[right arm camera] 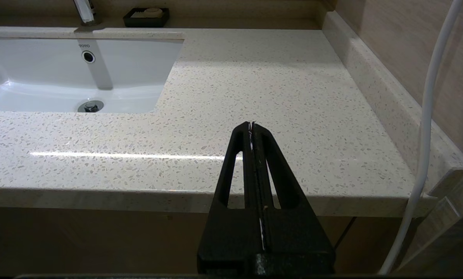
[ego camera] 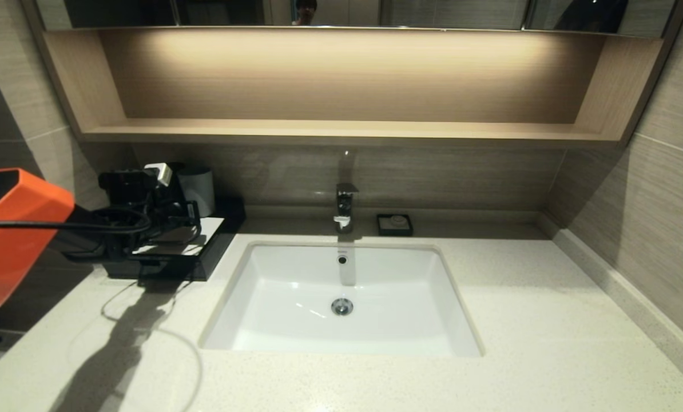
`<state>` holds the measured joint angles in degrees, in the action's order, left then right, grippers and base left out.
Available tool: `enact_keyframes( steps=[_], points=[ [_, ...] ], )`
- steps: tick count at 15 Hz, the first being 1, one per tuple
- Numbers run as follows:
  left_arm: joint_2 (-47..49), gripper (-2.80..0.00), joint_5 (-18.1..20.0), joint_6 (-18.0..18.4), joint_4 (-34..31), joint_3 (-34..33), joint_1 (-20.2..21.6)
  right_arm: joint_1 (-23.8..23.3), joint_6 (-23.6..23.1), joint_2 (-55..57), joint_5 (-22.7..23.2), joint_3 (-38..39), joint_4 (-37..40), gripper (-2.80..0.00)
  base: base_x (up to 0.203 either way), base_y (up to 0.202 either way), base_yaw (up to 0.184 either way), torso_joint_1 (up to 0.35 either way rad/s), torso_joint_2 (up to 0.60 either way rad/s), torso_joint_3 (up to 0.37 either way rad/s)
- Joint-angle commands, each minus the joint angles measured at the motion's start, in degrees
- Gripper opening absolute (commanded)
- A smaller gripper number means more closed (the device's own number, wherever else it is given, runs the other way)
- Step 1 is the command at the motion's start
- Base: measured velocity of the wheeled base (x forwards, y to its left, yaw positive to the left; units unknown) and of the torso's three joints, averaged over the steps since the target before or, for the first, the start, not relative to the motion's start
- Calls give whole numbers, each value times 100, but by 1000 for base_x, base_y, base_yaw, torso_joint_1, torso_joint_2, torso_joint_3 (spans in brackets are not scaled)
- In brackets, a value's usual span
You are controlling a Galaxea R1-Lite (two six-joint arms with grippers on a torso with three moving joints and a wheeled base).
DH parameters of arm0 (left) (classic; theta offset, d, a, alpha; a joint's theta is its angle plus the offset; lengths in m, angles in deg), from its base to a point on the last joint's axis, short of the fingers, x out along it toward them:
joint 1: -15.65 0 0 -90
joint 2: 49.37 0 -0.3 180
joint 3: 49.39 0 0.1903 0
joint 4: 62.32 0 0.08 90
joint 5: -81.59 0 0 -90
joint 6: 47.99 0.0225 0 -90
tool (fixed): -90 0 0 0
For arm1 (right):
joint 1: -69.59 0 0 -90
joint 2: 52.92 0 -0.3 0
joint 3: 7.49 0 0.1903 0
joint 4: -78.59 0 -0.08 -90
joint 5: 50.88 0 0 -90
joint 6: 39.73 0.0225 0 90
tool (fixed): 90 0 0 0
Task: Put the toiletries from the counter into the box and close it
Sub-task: Place the cup on the storage box
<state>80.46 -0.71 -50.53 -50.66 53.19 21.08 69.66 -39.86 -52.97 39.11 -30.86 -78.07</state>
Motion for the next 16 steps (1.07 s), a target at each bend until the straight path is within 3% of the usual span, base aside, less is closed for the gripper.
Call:
enact_keyframes(
  steps=[1, 5, 16],
  points=[
    [23, -280, 3, -1, 22, -63, 2, 1, -5, 4, 1, 9, 2, -280, 0, 0, 0, 0, 0, 0],
    [78, -280, 3, 7, 300, -194, 2, 1, -5, 1, 1, 9, -2, -280, 0, 0, 0, 0, 0, 0],
    [172, -280, -5, 50, 335, -182, 2, 1, -5, -2, 1, 9, -6, -280, 0, 0, 0, 0, 0, 0]
  ],
)
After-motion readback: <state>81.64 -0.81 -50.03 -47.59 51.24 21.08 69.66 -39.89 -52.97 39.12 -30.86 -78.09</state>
